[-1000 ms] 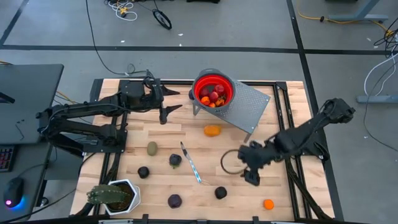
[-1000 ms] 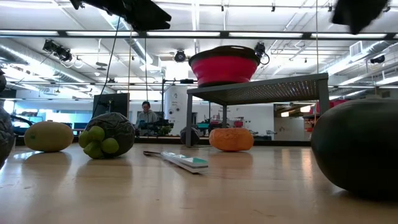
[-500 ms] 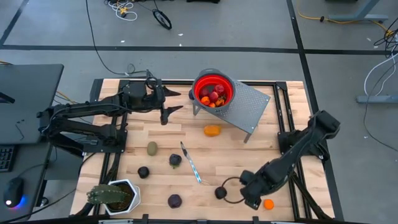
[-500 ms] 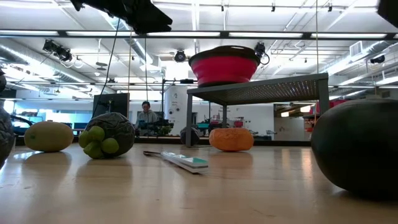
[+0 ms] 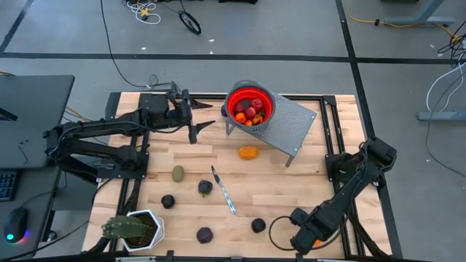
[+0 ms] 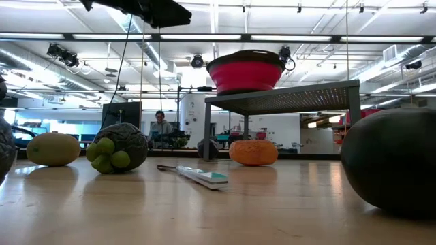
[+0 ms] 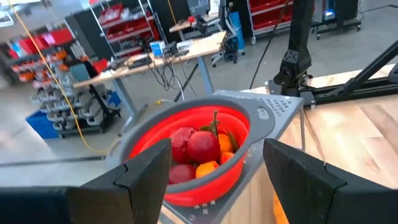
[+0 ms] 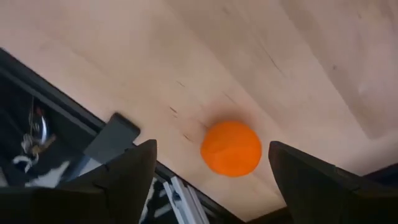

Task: Pick & Place Fruit
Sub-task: Put the orange into the red strainer bowl

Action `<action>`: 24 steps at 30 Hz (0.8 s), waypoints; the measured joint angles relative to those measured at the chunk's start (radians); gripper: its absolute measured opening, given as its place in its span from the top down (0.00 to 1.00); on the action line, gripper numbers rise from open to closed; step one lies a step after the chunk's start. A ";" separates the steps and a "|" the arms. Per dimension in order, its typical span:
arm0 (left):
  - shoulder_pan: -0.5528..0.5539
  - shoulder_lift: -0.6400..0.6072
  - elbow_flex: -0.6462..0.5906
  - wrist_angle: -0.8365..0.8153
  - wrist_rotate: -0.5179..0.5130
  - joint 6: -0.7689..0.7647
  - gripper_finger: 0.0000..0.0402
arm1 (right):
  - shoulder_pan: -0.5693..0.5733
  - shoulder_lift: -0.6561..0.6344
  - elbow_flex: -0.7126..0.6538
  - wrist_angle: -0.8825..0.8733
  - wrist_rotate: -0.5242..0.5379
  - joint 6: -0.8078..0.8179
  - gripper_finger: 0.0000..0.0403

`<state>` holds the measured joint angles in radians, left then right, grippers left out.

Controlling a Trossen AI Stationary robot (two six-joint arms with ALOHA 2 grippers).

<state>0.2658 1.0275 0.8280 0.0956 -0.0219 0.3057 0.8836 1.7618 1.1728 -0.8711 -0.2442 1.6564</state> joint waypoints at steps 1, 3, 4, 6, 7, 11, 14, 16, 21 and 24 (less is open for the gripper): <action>0.000 0.000 0.000 0.006 0.000 0.010 0.35 | 0.007 0.000 0.000 0.001 0.010 0.025 0.21; 0.000 0.000 0.000 0.020 0.000 0.019 0.35 | 0.022 0.006 0.000 0.003 0.022 0.076 0.21; 0.000 0.000 0.000 0.030 0.000 0.022 0.35 | 0.028 0.007 -0.001 0.004 0.030 0.096 0.21; 0.000 0.000 0.000 0.047 0.000 0.033 0.35 | 0.035 0.015 0.000 0.017 0.033 0.126 0.21; 0.000 0.000 0.000 0.053 0.000 0.040 0.35 | 0.040 0.022 0.000 0.020 0.033 0.139 0.21; 0.000 0.000 0.000 0.084 0.000 0.052 0.35 | 0.051 0.044 0.000 0.036 0.031 0.169 0.21; 0.000 0.000 0.000 0.094 0.000 0.054 0.35 | 0.056 0.060 0.000 0.035 0.016 0.184 0.21; 0.000 0.000 0.000 0.099 0.000 0.059 0.35 | 0.061 0.070 0.000 0.034 -0.008 0.194 0.21; 0.000 0.000 0.000 0.098 0.000 0.074 0.35 | 0.078 0.093 0.000 0.041 -0.022 0.206 0.21; 0.000 0.004 0.000 0.099 0.000 0.074 0.35 | 0.082 0.101 0.000 0.041 -0.022 0.206 0.21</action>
<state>0.2661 1.0312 0.8284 0.1946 -0.0219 0.3801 0.9657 1.8629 1.1725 -0.8304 -0.2661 1.8625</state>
